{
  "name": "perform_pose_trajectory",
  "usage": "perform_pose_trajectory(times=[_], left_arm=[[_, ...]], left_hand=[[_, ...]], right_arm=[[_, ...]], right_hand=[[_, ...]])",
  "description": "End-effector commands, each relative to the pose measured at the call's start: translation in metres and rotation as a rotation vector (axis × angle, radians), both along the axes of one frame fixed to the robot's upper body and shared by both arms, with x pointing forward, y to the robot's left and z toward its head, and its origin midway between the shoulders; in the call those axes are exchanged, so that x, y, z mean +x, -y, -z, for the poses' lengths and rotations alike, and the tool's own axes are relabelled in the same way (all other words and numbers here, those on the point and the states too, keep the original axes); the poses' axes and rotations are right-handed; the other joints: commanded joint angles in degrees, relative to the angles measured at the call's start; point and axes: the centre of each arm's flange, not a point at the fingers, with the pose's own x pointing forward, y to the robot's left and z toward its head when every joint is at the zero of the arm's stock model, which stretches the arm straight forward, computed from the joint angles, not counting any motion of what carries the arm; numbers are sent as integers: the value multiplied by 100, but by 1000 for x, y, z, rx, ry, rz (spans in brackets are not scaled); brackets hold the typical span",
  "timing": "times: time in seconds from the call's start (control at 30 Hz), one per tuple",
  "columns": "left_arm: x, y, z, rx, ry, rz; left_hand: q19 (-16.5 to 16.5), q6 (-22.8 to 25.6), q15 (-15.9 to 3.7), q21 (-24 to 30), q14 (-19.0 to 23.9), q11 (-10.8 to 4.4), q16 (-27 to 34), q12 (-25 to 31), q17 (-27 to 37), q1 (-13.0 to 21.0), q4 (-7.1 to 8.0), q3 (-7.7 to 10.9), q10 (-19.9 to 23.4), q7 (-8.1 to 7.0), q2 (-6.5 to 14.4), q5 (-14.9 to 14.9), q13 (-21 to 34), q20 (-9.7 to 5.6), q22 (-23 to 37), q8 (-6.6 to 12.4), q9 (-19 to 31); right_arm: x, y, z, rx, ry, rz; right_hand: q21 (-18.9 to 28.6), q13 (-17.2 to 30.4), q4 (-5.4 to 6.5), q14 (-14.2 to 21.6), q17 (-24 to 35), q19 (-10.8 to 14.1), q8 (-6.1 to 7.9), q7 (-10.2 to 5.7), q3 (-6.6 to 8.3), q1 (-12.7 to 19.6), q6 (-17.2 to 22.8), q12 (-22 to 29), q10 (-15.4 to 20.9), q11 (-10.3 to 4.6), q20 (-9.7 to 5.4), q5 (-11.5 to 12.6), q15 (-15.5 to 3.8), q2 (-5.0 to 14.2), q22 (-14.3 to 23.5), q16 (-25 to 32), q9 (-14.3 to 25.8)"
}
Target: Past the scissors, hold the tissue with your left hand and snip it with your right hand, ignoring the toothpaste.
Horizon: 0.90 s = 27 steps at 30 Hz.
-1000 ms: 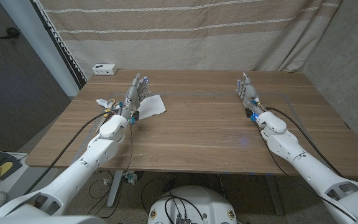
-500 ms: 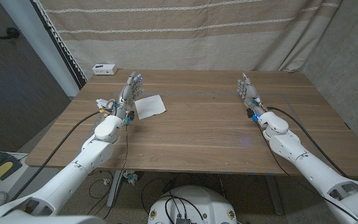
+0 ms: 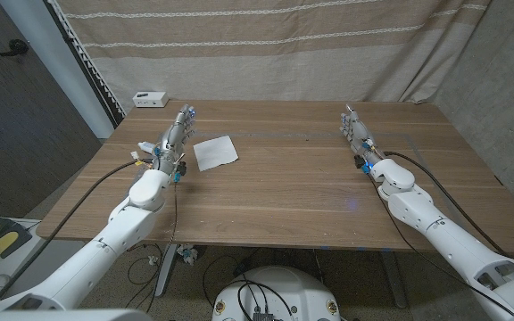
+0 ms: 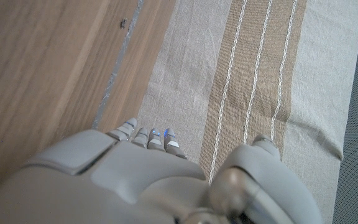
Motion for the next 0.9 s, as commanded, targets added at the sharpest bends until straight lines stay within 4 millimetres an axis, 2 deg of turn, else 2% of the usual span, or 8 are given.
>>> perform_pose_trajectory(times=[0.03,0.27,0.43,0.77,0.8,0.83,0.9], left_arm=[[-12,-15,7,51,19,-92],[-20,-14,2,179,67,-198],[-21,-14,3,155,68,-201],[-27,-21,5,177,59,-292],[-27,-22,5,179,58,-301],[-28,-22,5,175,61,-310],[-33,-21,7,157,81,-371]], left_hand=[[4,51,-471,1,-38,28,-3,16,14,94,-65,18,10,-19,7,29,12,-102,16,36,8],[-7,44,-462,5,-70,45,-4,13,12,154,-99,34,0,-13,16,29,13,-149,13,28,8],[-18,21,-488,6,-107,40,-10,4,11,201,-125,47,-24,-21,24,28,13,-158,11,16,8],[-14,148,-482,19,-117,35,8,25,9,328,-190,90,19,-8,62,12,14,-159,8,60,11],[-9,174,-483,23,-114,37,12,27,8,352,-201,98,23,-9,70,6,14,-195,8,68,11],[-5,166,-616,27,-108,37,18,32,6,407,-230,118,37,-6,88,-10,14,-217,6,57,9],[-22,315,-977,28,-122,58,23,113,-6,597,-334,169,272,157,120,-97,14,-580,-2,87,5]], right_arm=[[-7,-9,-1,1,12,28],[-12,-12,-1,8,10,46],[-11,-13,-2,4,6,52],[-12,-13,-4,-2,7,70],[-12,-13,-5,-3,9,72],[-12,-13,-5,0,8,73],[-13,-13,-6,-2,10,74]], right_hand=[[19,29,-63,-154,-1,-43,44,63,-2,93,50,29,-1,-20,10,42,-51,19,10,39,21],[4,28,-90,-151,-3,-77,44,65,-2,138,53,33,2,-26,24,61,-54,13,9,38,20],[17,27,-113,-163,-5,-38,37,65,0,177,36,24,-28,-30,-28,77,-82,13,7,32,20],[-12,27,-142,-187,-6,-106,25,59,1,229,2,16,-60,-37,-6,99,-97,16,4,24,20],[-12,27,-144,-190,-6,-107,25,58,2,233,2,17,-58,-37,-6,101,-100,17,4,23,20],[-12,27,-146,-190,-6,-107,23,55,2,236,-2,17,-60,-38,-6,102,-105,17,4,23,20],[-16,27,-155,-196,-6,-118,18,30,1,252,-17,16,-66,-54,2,109,-103,17,3,22,20]])
